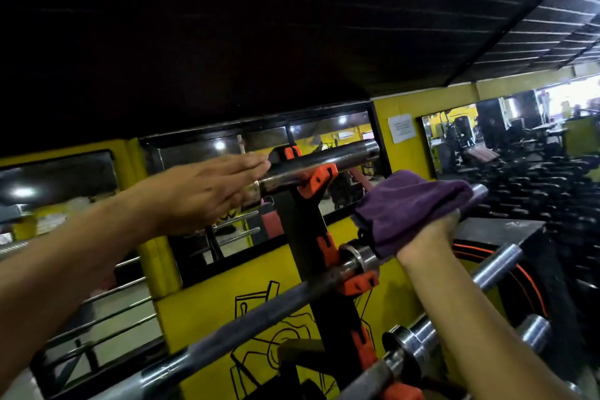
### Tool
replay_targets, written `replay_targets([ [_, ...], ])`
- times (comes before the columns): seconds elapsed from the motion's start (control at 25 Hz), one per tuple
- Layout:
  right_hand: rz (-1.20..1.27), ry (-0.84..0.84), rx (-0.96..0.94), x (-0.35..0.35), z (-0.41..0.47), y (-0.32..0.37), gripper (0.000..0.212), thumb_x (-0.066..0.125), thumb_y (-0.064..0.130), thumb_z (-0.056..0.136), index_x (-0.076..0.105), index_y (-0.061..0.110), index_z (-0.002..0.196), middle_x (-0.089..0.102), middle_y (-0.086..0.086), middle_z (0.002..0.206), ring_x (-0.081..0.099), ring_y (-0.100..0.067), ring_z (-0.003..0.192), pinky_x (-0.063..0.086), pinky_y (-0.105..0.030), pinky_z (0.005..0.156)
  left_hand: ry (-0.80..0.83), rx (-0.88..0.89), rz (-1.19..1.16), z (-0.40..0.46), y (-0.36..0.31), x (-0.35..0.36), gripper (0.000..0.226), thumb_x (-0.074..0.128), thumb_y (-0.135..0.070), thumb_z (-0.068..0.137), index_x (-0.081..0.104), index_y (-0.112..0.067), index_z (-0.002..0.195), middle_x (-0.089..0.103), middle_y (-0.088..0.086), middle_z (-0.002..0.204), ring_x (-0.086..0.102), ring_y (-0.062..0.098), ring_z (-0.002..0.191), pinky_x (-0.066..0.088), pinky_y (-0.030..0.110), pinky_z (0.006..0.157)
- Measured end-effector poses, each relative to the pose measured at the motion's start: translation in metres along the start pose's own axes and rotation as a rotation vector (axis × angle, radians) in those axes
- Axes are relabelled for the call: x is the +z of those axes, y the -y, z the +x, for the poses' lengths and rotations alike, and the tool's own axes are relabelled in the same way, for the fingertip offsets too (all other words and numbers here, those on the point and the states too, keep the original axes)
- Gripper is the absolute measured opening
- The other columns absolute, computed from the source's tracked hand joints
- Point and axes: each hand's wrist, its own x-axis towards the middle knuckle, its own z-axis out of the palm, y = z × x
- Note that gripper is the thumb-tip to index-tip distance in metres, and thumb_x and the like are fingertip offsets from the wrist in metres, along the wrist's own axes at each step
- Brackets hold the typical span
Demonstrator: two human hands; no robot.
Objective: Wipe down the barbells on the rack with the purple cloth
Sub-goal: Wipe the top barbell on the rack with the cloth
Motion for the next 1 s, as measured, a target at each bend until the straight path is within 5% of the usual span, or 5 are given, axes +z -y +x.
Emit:
replay_targets([
  [0.12,-0.231,0.028,-0.163,0.048,0.027,-0.020,0.048,0.025,0.058,0.103,0.057,0.024,0.091,0.061,-0.002,0.089,0.060,-0.020,0.082,0.050,-0.030,0.072,-0.030,0.039,-0.052,-0.002,0.006,0.014,0.058,0.014,-0.050,0.102,-0.015,-0.040,0.152,-0.022,-0.025,0.158,-0.029,-0.019,0.135,-0.016,0.007,0.109],
  [0.28,-0.477,-0.110,-0.226,0.101,0.053,-0.042,0.050,0.032,0.051,0.103,0.049,0.018,0.137,0.057,-0.016,0.126,0.058,-0.031,0.112,0.049,-0.037,0.081,-0.037,0.037,-0.066,0.000,0.004,0.014,0.063,0.009,-0.053,0.098,-0.016,-0.036,0.153,-0.024,-0.022,0.159,-0.032,-0.019,0.134,-0.018,0.005,0.106],
  [0.6,-0.806,0.051,-0.165,0.056,0.052,-0.070,0.051,0.039,0.063,0.100,0.058,0.023,0.125,0.070,0.000,0.096,0.059,-0.009,0.047,0.047,-0.022,0.041,-0.041,0.029,-0.056,0.005,0.009,0.022,0.066,0.003,-0.059,0.094,-0.020,-0.038,0.153,-0.025,-0.022,0.160,-0.030,-0.013,0.139,-0.007,0.023,0.120],
  [0.84,-0.657,-0.037,-0.270,0.077,0.080,-0.054,0.051,0.041,0.055,0.102,0.056,0.015,0.130,0.070,-0.012,0.115,0.071,-0.029,0.090,0.056,-0.034,0.061,-0.045,0.034,-0.039,0.004,0.011,0.022,0.067,0.001,-0.060,0.095,-0.022,-0.036,0.153,-0.027,-0.020,0.159,-0.030,-0.010,0.140,0.000,0.031,0.125],
  [1.0,-0.932,0.124,-0.214,0.043,0.066,-0.075,0.035,0.034,0.036,0.108,0.057,0.021,0.086,0.063,0.007,0.058,0.057,-0.005,0.045,0.043,-0.020,0.044,-0.071,0.062,-0.063,0.006,0.010,0.022,0.066,0.007,-0.057,0.098,-0.018,-0.034,0.154,-0.024,-0.020,0.160,-0.026,-0.008,0.143,-0.003,0.027,0.124],
])
